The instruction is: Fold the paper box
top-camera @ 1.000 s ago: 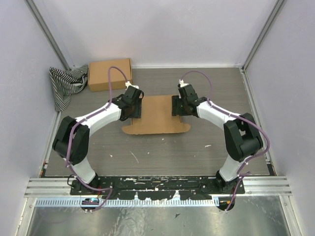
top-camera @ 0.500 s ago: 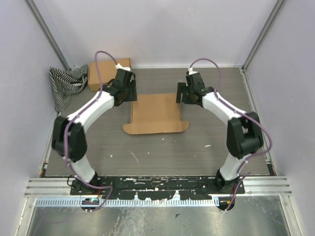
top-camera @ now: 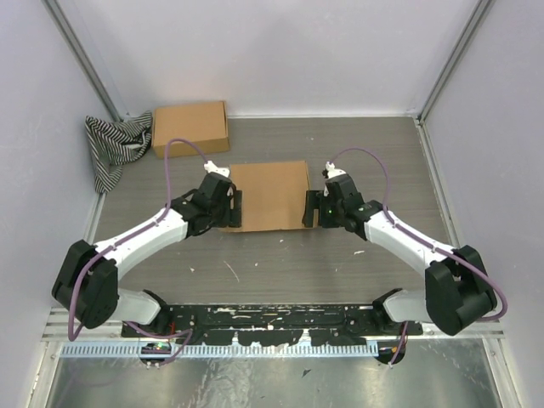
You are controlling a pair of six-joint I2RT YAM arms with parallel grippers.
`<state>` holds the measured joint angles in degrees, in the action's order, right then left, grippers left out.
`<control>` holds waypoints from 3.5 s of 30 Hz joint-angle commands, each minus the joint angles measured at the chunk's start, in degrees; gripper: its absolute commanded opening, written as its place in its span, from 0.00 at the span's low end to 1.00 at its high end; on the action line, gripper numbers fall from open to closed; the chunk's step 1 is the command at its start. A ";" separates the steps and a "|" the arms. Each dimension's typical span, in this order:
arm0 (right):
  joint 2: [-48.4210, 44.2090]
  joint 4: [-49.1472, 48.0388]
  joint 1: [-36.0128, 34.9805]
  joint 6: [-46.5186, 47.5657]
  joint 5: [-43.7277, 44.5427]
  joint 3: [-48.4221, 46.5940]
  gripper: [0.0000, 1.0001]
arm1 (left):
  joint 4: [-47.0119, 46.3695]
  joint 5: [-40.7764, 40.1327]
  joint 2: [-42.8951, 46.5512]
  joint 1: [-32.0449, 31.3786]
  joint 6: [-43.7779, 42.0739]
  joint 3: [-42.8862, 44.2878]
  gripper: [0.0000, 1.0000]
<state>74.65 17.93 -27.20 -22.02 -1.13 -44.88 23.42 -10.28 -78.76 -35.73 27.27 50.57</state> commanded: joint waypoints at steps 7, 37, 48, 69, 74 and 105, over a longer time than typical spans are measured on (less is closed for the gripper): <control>3.84 -9.13 -0.40 0.01 0.60 -0.36 0.84 | -7.03 -5.49 -0.77 -0.25 -1.05 -1.77 0.82; 1.98 -11.89 -1.80 2.52 -7.39 1.70 0.80 | -11.03 6.26 -3.01 -0.44 -0.88 -5.51 0.76; 0.58 -8.69 -1.80 1.35 1.78 0.69 0.99 | -10.05 9.32 -1.18 -0.47 -0.31 -4.74 0.70; 6.01 -21.23 -1.74 3.85 -4.55 4.34 1.00 | -13.70 9.70 -4.82 -0.46 0.34 -4.80 0.75; 6.49 -19.60 -1.80 2.93 -7.32 3.15 0.98 | -14.21 12.22 -4.69 -0.47 1.04 -4.65 0.72; 9.52 14.88 -1.89 1.02 -8.94 -16.96 0.75 | 10.86 17.18 -6.96 2.57 2.02 9.09 0.54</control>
<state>84.38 29.93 -28.56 -21.17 -6.79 -58.04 32.77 3.44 -85.71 -33.91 28.93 57.54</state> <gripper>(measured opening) 0.758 0.544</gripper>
